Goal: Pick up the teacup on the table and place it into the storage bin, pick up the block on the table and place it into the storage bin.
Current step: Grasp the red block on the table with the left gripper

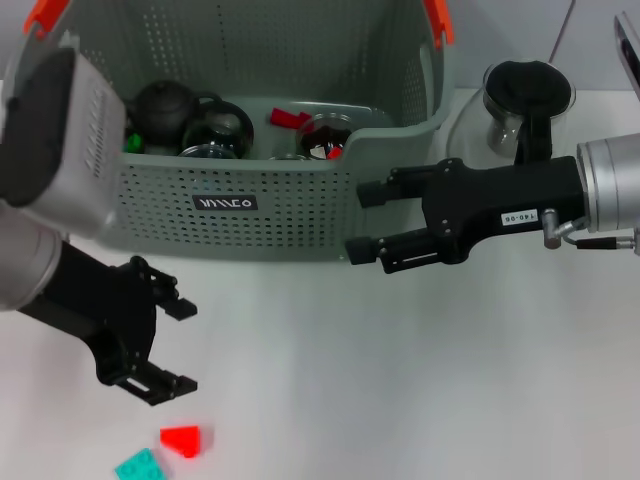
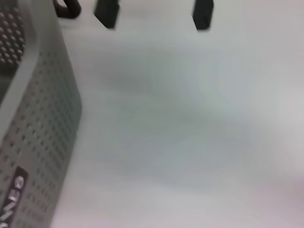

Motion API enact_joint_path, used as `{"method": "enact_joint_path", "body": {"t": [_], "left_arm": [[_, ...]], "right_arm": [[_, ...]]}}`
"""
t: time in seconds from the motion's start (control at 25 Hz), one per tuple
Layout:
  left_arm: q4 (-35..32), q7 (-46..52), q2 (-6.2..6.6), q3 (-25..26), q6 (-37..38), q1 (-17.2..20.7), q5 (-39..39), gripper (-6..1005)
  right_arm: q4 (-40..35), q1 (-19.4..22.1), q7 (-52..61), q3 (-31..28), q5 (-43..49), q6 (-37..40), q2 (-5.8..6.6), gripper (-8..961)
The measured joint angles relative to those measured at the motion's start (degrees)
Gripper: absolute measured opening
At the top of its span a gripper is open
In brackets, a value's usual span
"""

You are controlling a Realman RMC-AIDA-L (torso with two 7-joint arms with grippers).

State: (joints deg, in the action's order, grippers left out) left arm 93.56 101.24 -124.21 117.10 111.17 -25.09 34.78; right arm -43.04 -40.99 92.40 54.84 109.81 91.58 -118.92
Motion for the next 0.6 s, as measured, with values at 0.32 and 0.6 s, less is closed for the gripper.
{"method": "enact_joint_path", "body": {"t": [0.32,0.6], "left_arm": [[-3.22,0.54,-0.07,-8.38,-1.89,0.22,-4.47,785],[-6.69,2.31,-0.25,-13.64,-6.37,0.12,-7.29,786]], "right_arm": [[-0.02,0.14,0.16,0.01,-0.24,-0.75,0.0,853],[-0.02,0.62,-0.08,0.01,-0.24,-0.74,0.0,852]]}}
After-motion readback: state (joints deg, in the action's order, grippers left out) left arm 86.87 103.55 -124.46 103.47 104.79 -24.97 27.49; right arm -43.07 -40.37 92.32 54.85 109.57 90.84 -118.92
